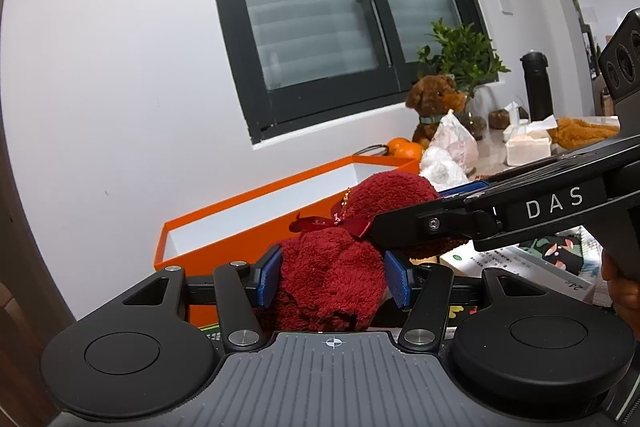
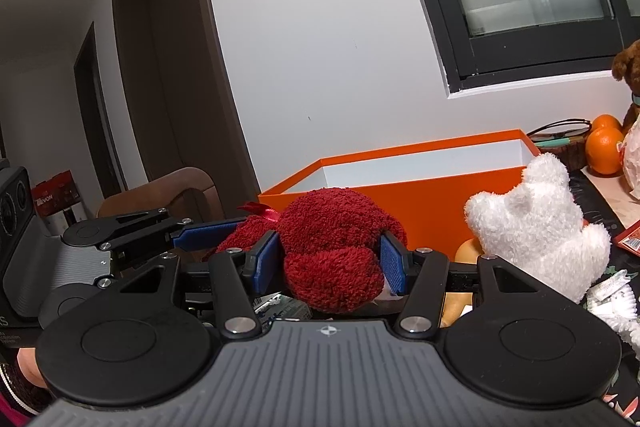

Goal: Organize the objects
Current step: 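Lift the red plush toy and drop it into the orange box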

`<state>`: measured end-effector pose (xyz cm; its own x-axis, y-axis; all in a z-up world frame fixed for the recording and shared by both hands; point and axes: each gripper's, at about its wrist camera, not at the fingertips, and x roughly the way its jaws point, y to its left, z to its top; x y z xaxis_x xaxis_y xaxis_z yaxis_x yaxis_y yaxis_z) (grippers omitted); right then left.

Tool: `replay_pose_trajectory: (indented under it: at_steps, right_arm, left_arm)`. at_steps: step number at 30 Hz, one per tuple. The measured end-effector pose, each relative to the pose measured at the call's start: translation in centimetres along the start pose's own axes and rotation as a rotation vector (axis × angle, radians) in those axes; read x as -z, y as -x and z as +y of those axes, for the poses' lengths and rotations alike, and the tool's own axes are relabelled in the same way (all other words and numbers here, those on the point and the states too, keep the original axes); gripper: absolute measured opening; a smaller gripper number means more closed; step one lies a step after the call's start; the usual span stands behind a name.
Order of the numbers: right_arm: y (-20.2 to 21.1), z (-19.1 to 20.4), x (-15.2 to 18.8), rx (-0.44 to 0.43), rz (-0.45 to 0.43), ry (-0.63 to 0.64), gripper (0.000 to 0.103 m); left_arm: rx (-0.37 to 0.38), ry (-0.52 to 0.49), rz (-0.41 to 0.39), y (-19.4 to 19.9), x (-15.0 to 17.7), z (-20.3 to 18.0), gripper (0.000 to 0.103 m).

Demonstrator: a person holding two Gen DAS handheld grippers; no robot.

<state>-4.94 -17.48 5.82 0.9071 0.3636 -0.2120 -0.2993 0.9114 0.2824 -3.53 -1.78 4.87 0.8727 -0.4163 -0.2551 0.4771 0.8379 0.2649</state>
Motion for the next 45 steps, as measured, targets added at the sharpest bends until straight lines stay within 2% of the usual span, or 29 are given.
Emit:
replay_pose_trajectory:
  at_steps: [14,23,34,45]
  right_arm:
    - [1.0,0.6,-0.9,-0.006,-0.045,-0.023,0.061]
    - [1.8,1.2,-2.6,-0.016,-0.1,-0.032,0.061]
    - [1.5,2.1,-5.9,-0.015,-0.157,-0.012,0.061]
    - [-0.2,1.4,-9.4,-0.001,-0.204,0.009,0.061]
  left_arm:
    - [0.005,-0.027,-0.006,0.4,-2.0,0.2,0.103]
    - [-0.015,-0.088,-0.042,1.2,-4.0,0.2,0.103]
    - [-0.032,-0.115,-0.089,1.4,-7.0,1.6,0.103]
    - [-0.051,-0.121,-0.119,-0.5,-9.9,3.2,0.103]
